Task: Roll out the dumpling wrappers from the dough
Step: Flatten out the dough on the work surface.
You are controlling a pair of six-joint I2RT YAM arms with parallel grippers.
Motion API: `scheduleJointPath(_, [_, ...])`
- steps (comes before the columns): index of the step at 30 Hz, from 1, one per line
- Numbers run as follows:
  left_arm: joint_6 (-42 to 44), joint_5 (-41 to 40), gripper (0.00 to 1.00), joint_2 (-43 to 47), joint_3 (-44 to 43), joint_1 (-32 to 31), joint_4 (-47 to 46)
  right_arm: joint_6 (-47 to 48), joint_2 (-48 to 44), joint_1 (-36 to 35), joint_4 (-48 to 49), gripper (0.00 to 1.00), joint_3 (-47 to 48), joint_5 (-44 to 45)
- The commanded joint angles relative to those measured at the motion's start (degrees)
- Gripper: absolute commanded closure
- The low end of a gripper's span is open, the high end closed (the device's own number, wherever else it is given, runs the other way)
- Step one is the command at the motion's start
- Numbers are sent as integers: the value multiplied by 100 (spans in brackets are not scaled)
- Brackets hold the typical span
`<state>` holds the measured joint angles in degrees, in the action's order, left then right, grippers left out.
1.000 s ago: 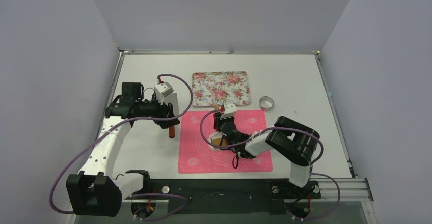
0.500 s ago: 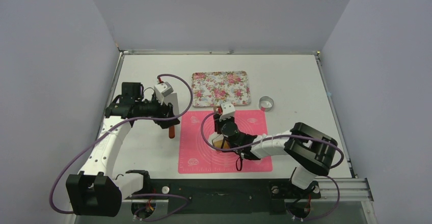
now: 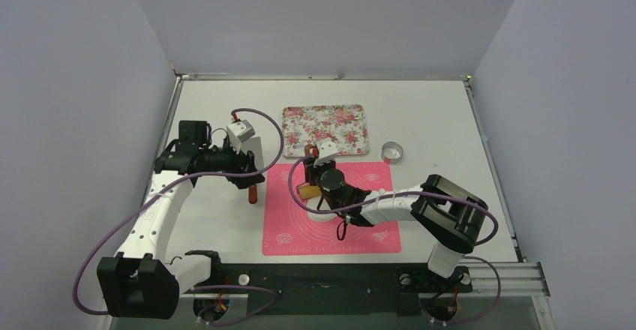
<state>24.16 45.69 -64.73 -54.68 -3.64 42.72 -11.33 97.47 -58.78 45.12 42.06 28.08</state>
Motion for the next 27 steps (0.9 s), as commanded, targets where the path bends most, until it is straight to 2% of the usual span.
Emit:
scheduleJointPath(1, [14,148,32,45,-250,30,-27,-222,-77,63,242,100,-167,-157])
scheduleJointPath(4, [4,153,32,26,-218,30,-81,-299,-512,34,156,100,-515,-88])
scheduleJointPath(9, [-10,154,32,51,-223,34,-78,-280,-730,-53,-24,100,-804,-62])
scheduleJointPath(16, [0,158,32,80,-228,37,-58,-357,-133,-389,61,100,-1148,366])
scheduleJointPath(23, [-6,181,32,56,-247,39,-55,115,118,-973,-757,100,-900,950])
scheduleJointPath(27, [1,155,32,64,-241,43,-54,80,-29,-1380,-1268,100,-997,1314])
